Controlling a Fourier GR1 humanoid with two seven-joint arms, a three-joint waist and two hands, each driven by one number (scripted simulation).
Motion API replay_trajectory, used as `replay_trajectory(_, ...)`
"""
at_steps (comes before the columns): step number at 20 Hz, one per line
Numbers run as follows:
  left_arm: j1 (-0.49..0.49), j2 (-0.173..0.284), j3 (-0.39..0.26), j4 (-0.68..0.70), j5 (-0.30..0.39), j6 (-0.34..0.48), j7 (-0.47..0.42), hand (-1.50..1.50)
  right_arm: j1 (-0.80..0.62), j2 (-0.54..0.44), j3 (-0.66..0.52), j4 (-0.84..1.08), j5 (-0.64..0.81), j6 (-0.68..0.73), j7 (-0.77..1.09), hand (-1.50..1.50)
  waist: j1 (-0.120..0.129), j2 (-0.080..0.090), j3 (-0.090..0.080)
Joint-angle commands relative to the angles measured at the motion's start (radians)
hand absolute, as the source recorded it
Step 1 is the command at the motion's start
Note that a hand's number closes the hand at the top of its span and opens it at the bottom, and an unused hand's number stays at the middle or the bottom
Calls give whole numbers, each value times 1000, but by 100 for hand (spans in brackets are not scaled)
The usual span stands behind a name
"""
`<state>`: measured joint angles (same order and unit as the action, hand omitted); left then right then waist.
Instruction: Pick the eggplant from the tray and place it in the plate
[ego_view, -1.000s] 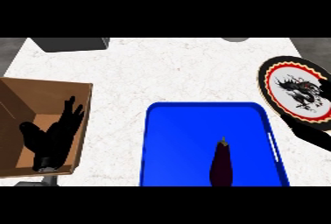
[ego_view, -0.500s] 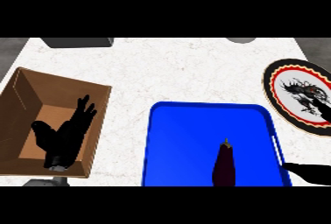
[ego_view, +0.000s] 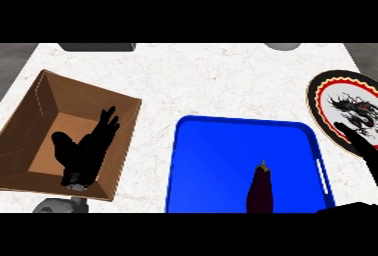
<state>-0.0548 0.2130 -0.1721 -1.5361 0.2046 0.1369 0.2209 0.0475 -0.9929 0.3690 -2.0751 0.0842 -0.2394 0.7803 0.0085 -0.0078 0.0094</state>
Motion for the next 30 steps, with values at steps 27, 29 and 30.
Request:
replay_trajectory(27,90,-21,39,43,-3,-33,18,0,-205,437,324,283,404,131,357,-150,-2,8,-10)
replay_trajectory(29,90,-44,16,98,-39,-31,-42,0,-227,495,342,354,425,132,353,-150,0,11,-10)
replay_trajectory(30,51,-13,79,159,2,-66,-54,0,-221,470,323,267,402,171,403,-150,-12,10,-11)
